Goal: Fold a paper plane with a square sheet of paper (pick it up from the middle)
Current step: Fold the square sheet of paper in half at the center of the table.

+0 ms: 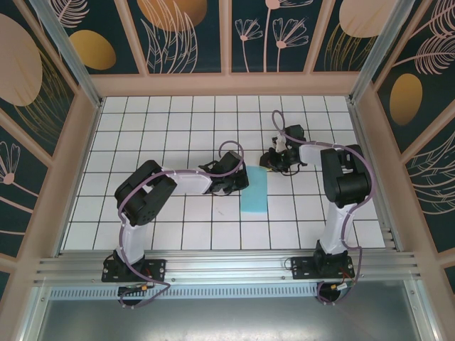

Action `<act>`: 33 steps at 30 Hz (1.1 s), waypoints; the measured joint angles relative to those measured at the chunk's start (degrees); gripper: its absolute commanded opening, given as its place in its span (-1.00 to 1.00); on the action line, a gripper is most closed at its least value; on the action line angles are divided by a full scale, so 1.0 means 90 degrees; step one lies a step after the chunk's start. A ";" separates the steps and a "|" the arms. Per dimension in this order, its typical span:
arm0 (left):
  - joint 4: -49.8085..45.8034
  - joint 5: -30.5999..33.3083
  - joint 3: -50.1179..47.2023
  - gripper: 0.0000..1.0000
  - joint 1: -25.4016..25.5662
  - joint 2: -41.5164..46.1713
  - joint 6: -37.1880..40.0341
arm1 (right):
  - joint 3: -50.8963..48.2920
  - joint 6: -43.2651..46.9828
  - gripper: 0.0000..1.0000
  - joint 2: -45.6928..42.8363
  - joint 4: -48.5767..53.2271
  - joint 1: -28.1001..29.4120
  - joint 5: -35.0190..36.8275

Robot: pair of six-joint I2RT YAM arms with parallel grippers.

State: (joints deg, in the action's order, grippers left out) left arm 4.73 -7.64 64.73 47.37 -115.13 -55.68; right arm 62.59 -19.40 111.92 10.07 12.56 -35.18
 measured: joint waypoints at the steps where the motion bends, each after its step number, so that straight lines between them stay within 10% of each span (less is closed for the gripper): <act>1: 0.0000 0.0000 0.0000 -1.00 0.0000 0.0000 0.0000 | 0.0000 0.0000 -0.63 0.0000 0.0000 0.0000 0.0002; 33: 0.0015 0.0000 0.0000 -1.00 0.0000 0.0000 0.0002 | -0.0687 0.0000 -0.56 -0.0508 -0.0041 -0.0039 -0.0240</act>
State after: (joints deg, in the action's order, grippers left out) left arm 4.86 -7.64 64.73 47.37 -115.13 -55.66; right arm 56.40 -19.40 107.35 9.69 12.21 -37.34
